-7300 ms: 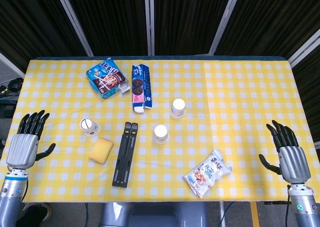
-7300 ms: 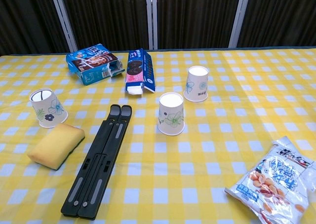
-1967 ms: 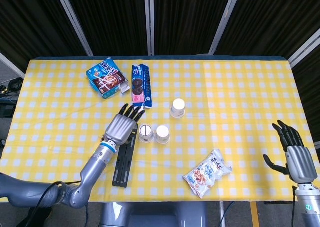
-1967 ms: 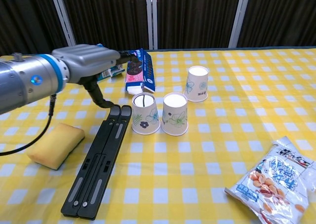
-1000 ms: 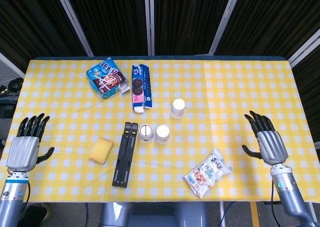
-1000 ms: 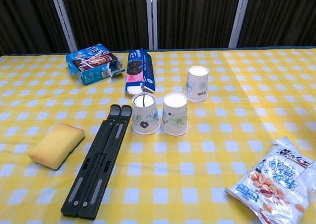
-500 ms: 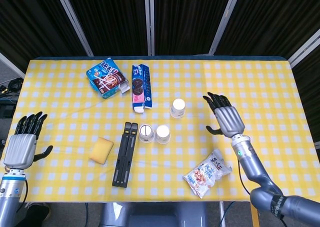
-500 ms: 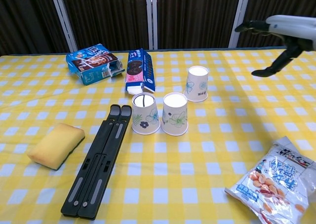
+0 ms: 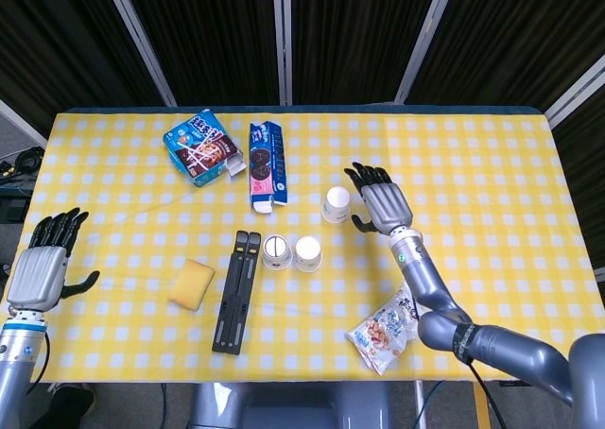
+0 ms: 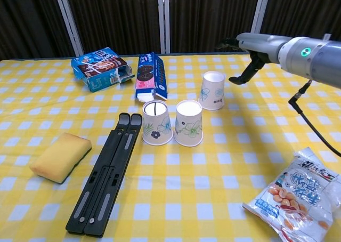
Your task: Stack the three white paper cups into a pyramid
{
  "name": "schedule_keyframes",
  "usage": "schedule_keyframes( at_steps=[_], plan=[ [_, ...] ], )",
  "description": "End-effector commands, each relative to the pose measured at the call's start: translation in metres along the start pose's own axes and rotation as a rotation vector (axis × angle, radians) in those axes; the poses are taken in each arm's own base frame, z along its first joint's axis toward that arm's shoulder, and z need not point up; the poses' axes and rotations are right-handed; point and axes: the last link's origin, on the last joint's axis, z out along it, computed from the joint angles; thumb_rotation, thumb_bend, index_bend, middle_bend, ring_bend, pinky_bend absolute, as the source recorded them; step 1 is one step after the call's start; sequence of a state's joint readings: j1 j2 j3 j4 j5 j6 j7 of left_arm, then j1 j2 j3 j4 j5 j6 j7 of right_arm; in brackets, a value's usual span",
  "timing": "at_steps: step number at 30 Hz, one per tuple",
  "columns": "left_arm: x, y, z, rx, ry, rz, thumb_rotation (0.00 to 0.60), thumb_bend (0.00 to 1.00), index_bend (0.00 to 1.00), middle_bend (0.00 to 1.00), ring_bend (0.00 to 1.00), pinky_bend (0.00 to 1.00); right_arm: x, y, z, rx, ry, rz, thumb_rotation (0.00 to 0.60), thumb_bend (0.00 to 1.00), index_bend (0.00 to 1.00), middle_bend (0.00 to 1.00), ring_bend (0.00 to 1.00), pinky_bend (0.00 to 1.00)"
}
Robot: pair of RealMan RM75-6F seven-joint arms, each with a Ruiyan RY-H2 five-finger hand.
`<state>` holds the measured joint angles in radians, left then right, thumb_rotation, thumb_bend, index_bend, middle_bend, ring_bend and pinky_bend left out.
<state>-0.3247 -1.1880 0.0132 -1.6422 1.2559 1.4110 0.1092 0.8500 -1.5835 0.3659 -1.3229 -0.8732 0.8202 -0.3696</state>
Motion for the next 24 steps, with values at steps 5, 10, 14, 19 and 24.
schedule_keyframes(
  at_steps=[5, 10, 14, 19, 24],
  plan=[
    [-0.003, 0.0, 0.004, -0.001, -0.017, -0.012, 0.6, 0.27, 0.0, 0.0, 0.0, 0.0, -0.011, -0.012, 0.013, 0.009, -0.035, 0.002, 0.6, 0.29, 0.1, 0.0, 0.0, 0.0],
    [-0.004, -0.001, 0.006, -0.002, -0.027, -0.014, 0.6, 0.26, 0.0, 0.0, 0.0, 0.0, -0.016, -0.015, 0.019, 0.01, -0.06, -0.016, 0.6, 0.29, 0.14, 0.0, 0.0, 0.0],
    [-0.004, -0.002, 0.007, 0.001, -0.027, -0.019, 0.6, 0.26, 0.0, 0.0, 0.0, 0.0, -0.018, -0.018, 0.024, 0.007, -0.065, -0.026, 0.6, 0.29, 0.15, 0.0, 0.0, 0.0],
    [-0.005, -0.002, 0.008, -0.002, -0.041, -0.032, 0.6, 0.26, 0.0, 0.0, 0.0, 0.0, -0.021, -0.02, 0.029, 0.001, -0.073, -0.033, 0.6, 0.3, 0.16, 0.0, 0.0, 0.0],
    [-0.005, -0.002, 0.008, -0.007, -0.048, -0.034, 0.6, 0.26, 0.0, 0.0, 0.0, 0.0, -0.023, -0.021, 0.034, -0.003, -0.075, -0.045, 0.6, 0.32, 0.19, 0.0, 0.0, 0.0]
  ],
)
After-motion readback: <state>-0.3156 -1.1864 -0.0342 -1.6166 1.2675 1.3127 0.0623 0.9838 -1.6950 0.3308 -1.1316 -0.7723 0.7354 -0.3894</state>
